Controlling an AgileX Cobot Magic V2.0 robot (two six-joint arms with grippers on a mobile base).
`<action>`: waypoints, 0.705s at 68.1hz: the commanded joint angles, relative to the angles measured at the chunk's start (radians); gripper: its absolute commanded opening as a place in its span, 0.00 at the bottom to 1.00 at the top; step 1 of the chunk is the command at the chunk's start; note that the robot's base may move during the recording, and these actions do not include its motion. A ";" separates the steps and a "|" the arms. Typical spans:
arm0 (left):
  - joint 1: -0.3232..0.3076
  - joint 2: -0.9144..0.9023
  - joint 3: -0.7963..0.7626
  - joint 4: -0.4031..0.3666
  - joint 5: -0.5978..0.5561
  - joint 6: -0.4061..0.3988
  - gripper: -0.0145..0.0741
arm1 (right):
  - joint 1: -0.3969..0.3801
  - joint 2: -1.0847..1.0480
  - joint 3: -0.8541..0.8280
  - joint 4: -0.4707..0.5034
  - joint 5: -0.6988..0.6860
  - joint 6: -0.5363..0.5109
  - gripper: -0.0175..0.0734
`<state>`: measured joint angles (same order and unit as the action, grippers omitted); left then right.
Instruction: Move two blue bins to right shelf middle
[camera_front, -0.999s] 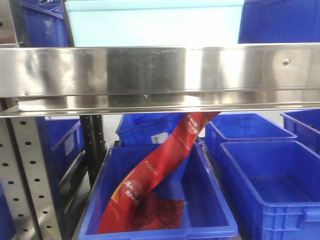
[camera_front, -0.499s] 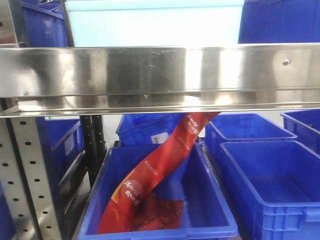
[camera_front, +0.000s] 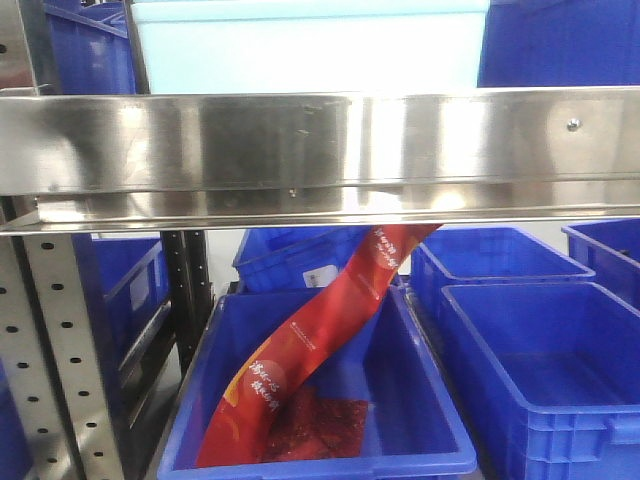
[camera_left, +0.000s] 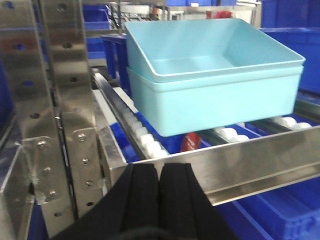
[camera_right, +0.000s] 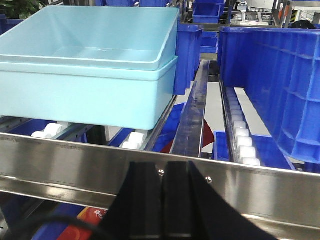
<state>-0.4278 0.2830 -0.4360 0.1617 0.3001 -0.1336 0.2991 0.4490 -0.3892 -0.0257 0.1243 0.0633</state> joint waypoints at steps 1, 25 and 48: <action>0.042 -0.039 0.049 -0.009 -0.067 0.003 0.04 | -0.001 -0.006 -0.002 -0.004 -0.028 -0.004 0.01; 0.283 -0.283 0.436 -0.076 -0.319 0.003 0.04 | -0.001 -0.006 -0.002 -0.004 -0.028 -0.004 0.01; 0.303 -0.283 0.436 -0.076 -0.317 0.003 0.04 | -0.001 -0.006 -0.002 -0.004 -0.036 -0.004 0.01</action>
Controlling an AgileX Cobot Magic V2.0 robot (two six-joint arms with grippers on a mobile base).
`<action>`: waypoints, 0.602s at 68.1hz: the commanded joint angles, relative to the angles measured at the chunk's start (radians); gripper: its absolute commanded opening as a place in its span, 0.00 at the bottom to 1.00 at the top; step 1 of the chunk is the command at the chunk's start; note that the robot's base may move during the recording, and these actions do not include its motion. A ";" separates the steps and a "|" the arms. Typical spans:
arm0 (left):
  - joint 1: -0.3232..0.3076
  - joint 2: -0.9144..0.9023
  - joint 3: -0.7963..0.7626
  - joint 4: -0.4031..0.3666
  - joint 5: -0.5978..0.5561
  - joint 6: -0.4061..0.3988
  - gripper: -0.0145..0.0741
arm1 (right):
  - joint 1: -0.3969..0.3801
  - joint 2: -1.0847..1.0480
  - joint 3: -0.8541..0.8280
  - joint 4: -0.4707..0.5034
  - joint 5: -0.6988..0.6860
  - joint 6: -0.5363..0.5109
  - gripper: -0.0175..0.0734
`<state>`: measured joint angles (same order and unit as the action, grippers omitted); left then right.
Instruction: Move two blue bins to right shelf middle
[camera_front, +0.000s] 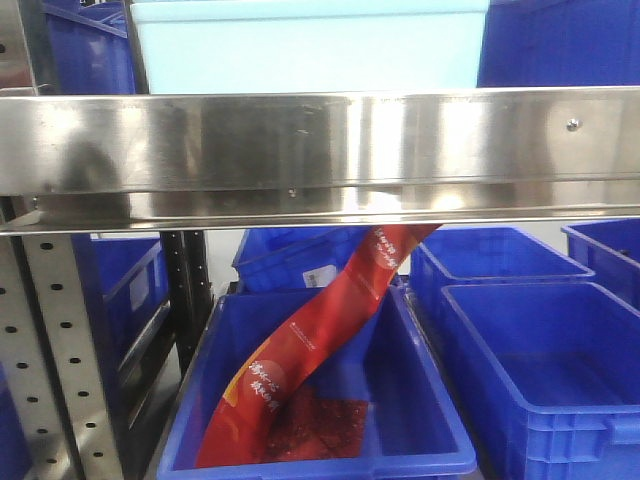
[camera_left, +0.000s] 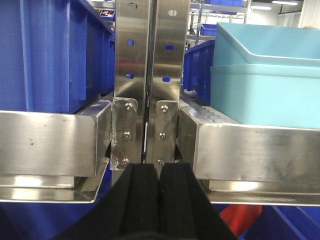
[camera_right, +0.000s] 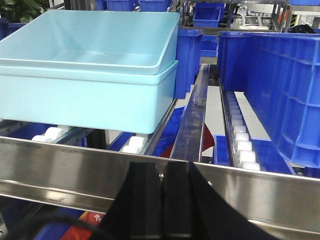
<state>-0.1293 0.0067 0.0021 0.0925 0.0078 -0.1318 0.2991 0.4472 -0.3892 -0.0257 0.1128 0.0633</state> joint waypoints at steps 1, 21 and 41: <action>0.005 -0.007 -0.002 -0.006 -0.025 0.001 0.04 | -0.001 -0.004 -0.002 -0.004 -0.024 -0.004 0.01; 0.005 -0.007 -0.002 -0.006 -0.025 0.001 0.04 | -0.001 -0.004 -0.002 -0.004 -0.024 -0.004 0.01; 0.005 -0.007 -0.002 -0.006 -0.025 0.001 0.04 | -0.009 -0.009 0.001 -0.004 -0.033 -0.020 0.01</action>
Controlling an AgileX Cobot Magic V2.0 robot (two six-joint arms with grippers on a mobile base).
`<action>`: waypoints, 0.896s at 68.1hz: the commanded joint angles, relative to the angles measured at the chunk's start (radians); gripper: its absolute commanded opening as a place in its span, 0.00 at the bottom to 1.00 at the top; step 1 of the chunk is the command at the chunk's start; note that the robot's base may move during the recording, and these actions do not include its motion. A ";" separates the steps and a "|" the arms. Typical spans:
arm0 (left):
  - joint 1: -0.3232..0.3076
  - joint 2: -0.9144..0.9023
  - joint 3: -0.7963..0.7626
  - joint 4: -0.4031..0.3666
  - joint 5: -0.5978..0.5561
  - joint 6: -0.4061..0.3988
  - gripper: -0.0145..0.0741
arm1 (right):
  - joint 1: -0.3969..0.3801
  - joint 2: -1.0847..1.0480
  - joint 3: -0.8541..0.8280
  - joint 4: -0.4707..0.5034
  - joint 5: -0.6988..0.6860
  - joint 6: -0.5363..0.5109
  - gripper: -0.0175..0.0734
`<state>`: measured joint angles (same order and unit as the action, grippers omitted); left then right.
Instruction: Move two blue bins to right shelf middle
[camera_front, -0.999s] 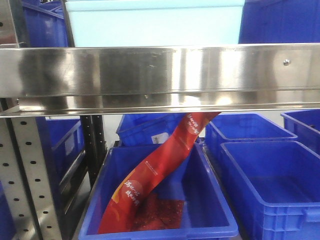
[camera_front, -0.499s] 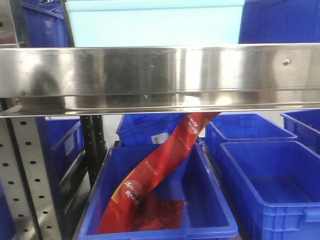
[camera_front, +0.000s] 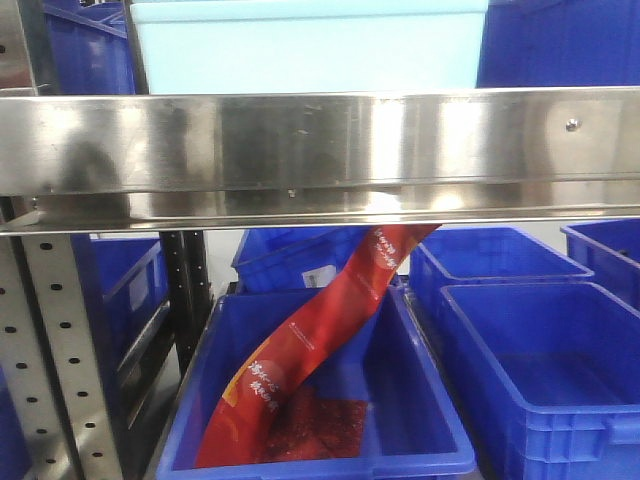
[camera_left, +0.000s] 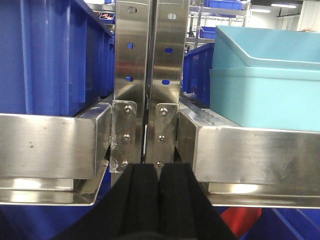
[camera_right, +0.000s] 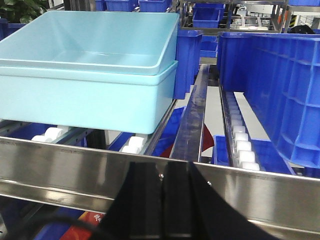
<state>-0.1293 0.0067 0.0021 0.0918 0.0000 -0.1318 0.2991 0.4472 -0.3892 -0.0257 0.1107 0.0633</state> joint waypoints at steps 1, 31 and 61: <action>0.005 -0.007 -0.002 -0.006 -0.017 0.001 0.04 | -0.016 -0.013 0.003 -0.004 -0.031 -0.032 0.01; 0.005 -0.007 -0.002 -0.006 -0.017 0.001 0.04 | -0.316 -0.393 0.362 0.078 -0.147 -0.055 0.01; 0.005 -0.007 -0.002 -0.006 -0.017 0.001 0.04 | -0.325 -0.447 0.389 0.031 -0.067 -0.057 0.01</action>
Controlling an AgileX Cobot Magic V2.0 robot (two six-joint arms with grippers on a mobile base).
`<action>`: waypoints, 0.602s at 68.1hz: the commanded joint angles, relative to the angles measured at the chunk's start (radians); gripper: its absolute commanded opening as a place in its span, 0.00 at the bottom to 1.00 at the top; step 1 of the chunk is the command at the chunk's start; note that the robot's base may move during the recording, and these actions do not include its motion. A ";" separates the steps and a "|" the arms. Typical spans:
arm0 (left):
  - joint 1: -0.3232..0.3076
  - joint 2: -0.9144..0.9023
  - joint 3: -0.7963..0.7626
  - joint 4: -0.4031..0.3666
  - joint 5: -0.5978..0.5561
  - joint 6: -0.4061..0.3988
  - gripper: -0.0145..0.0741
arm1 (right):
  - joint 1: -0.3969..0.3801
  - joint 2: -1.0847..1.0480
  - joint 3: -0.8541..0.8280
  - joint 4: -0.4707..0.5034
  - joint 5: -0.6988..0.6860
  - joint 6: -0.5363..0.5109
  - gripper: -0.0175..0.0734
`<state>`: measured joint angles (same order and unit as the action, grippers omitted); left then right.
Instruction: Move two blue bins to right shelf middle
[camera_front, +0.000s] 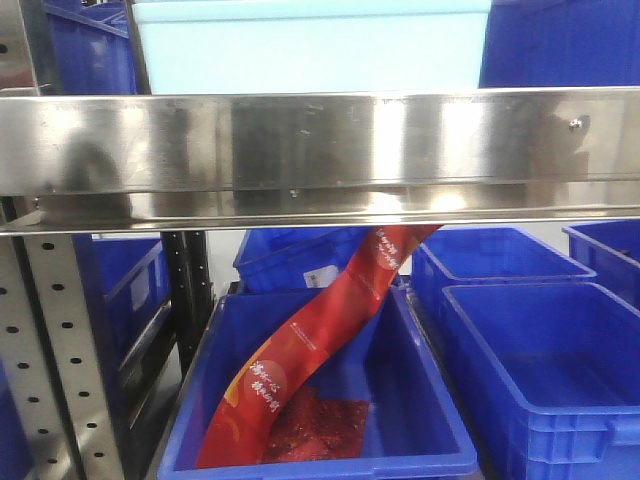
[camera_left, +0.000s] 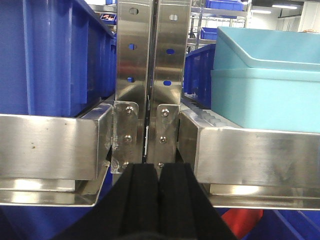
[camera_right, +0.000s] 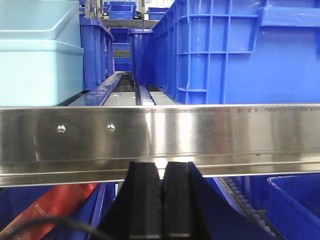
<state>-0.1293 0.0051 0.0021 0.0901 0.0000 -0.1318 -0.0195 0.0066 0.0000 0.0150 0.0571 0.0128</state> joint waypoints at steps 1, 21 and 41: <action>0.005 -0.005 -0.002 -0.004 -0.017 0.001 0.04 | -0.007 -0.007 0.000 -0.009 -0.013 -0.006 0.01; 0.005 -0.005 -0.002 -0.004 -0.017 0.001 0.04 | -0.007 -0.007 0.000 -0.009 -0.013 -0.006 0.01; 0.005 -0.005 -0.002 -0.004 -0.017 0.001 0.04 | -0.007 -0.007 0.000 -0.009 -0.013 -0.006 0.01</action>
<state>-0.1293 0.0051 0.0021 0.0901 0.0000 -0.1318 -0.0195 0.0044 0.0000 0.0150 0.0589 0.0106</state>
